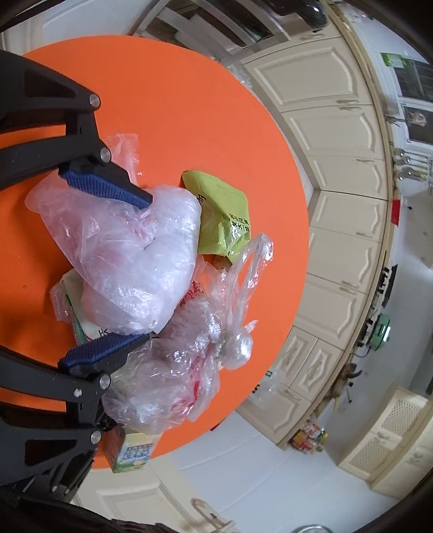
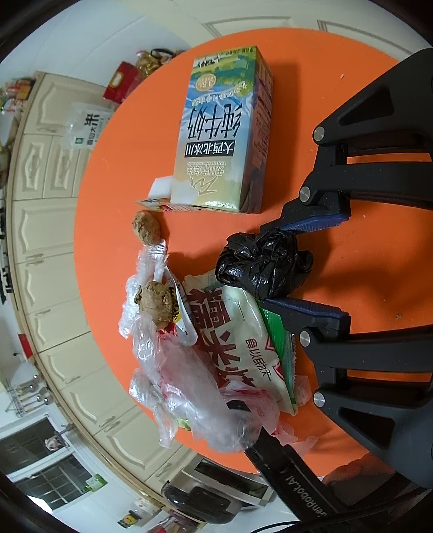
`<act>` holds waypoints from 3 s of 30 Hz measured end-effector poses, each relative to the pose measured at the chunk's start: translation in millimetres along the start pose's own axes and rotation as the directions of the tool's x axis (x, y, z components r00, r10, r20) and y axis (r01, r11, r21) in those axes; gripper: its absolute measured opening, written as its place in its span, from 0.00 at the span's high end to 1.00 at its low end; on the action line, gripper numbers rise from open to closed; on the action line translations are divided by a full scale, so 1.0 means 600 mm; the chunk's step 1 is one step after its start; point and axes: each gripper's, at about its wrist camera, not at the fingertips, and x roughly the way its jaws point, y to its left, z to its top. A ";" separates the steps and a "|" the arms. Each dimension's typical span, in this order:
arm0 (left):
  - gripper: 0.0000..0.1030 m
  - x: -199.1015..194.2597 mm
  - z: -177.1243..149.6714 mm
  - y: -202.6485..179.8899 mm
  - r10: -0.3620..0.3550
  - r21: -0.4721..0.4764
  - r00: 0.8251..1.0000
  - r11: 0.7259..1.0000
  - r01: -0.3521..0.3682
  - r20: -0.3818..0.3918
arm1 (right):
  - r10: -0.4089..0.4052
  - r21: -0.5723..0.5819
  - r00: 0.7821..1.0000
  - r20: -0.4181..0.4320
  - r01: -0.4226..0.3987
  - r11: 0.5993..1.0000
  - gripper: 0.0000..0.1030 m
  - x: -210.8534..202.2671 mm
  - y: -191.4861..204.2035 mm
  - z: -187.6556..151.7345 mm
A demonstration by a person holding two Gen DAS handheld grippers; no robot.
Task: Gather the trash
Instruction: 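Grasp the black plastic bag with the right gripper while the left grasps the clear bag, then carry both bags over the blue bin and open both grippers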
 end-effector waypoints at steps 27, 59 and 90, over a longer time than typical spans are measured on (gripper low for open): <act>0.61 -0.149 -0.142 -0.099 0.049 0.119 0.984 0.990 -0.070 0.171 | -0.020 0.020 0.982 0.185 0.017 1.000 0.67 -0.183 -0.001 -0.099; 0.61 -0.070 -0.346 -0.541 -0.263 0.626 0.957 0.728 0.281 -0.123 | -0.440 0.577 0.888 0.134 0.291 0.763 0.67 -0.378 -0.424 -0.339; 0.43 0.238 -0.297 -0.824 -0.064 0.684 0.934 0.664 0.303 -0.351 | -0.366 0.631 0.928 -0.076 0.329 0.703 0.67 -0.254 -0.620 -0.337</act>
